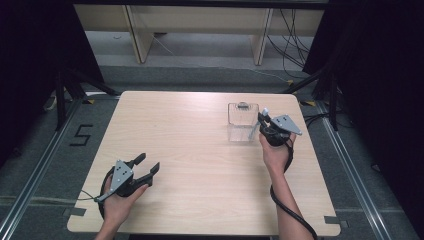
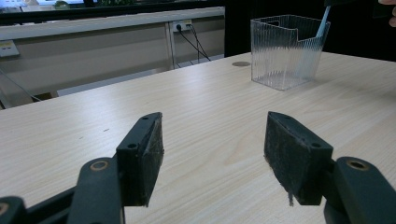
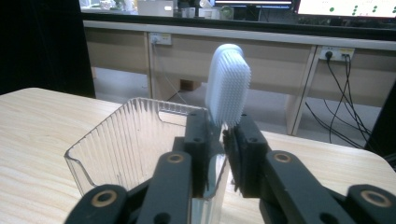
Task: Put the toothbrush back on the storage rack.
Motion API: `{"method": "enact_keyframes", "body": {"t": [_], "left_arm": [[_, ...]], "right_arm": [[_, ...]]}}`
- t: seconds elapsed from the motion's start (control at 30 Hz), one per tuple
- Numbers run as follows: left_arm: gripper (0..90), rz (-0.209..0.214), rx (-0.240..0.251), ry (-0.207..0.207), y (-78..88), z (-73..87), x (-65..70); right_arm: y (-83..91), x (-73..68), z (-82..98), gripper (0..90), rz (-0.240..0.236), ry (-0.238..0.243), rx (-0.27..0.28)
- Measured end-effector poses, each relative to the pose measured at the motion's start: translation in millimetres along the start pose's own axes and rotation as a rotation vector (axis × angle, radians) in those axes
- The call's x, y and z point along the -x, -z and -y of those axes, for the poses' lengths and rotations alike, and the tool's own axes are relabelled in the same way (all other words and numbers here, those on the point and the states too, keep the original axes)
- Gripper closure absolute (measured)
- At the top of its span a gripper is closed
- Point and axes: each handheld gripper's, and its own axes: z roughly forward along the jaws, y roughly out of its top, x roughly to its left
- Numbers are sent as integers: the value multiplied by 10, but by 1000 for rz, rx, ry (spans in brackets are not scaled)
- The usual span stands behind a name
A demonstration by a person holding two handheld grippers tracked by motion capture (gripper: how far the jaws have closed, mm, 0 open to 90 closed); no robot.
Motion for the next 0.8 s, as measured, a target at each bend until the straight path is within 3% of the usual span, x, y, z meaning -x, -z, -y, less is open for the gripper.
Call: {"method": "enact_keyframes", "body": {"t": [0.17,0.33,0.4,0.5,0.57,0.67,0.8], "left_arm": [[370,1,-1,1,-2,2,1],[370,1,0,1,-4,0,2],[370,2,0,1,-4,1,3],[370,2,-2,0,-3,3,3],[370,1,-1,2,-2,2,1],[371,-3,0,5,3,0,-6],[371,-4,-4,4,5,6,-11]], "right_arm": [[-7,20,9,722,7,17,-4],[-6,18,8,687,8,5,-8],[-5,29,1,675,6,25,-12],[11,6,0,643,19,-1,-22],[-1,0,0,600,2,15,-30],[20,4,-1,566,17,27,-37],[37,-17,2,528,-1,3,-54]]}}
